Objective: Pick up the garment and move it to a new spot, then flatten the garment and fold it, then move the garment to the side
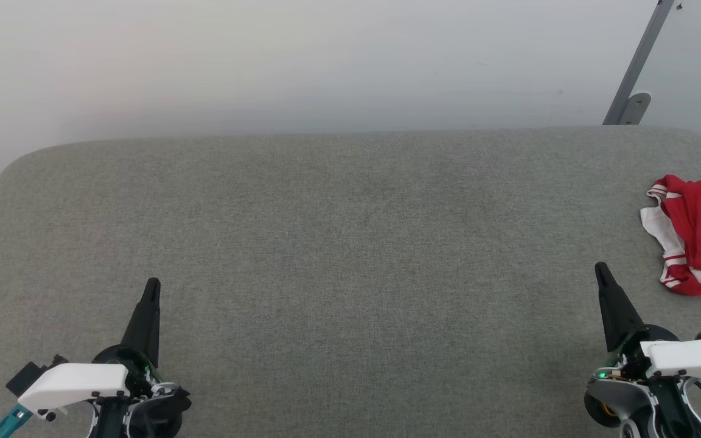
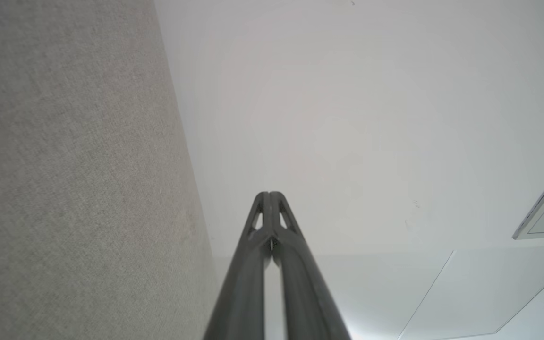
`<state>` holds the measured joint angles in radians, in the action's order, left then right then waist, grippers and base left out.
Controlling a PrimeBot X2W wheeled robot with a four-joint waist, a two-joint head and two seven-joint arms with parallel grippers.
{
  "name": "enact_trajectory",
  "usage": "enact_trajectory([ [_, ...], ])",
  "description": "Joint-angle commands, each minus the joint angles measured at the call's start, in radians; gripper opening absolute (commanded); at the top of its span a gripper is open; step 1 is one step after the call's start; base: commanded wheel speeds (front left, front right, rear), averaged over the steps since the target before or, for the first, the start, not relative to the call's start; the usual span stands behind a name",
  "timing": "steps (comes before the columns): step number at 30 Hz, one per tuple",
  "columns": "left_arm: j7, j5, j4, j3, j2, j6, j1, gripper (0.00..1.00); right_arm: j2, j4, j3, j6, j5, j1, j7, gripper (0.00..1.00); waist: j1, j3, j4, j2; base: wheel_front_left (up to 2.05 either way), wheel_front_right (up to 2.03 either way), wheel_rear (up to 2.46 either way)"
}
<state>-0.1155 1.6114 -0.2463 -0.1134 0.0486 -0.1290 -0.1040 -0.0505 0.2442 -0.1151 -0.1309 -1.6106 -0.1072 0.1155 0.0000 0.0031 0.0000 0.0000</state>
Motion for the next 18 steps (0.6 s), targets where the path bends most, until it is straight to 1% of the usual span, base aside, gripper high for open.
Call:
enact_trajectory([
  [1, -0.001, 0.003, 0.000, 0.000, 0.002, -0.003, -0.013, 0.00, 0.002, 0.002, 0.001, 0.000, -0.004, -0.005, 0.001, 0.00, 0.0000, 0.000, 0.000, 0.0000, 0.00, 0.00, 0.00],
  [18, -0.001, 0.003, 0.000, 0.000, 0.002, -0.003, -0.013, 0.00, 0.002, 0.002, 0.000, 0.000, -0.004, -0.005, 0.001, 0.00, 0.0000, 0.000, 0.000, 0.0000, 0.00, 0.00, 0.00],
])
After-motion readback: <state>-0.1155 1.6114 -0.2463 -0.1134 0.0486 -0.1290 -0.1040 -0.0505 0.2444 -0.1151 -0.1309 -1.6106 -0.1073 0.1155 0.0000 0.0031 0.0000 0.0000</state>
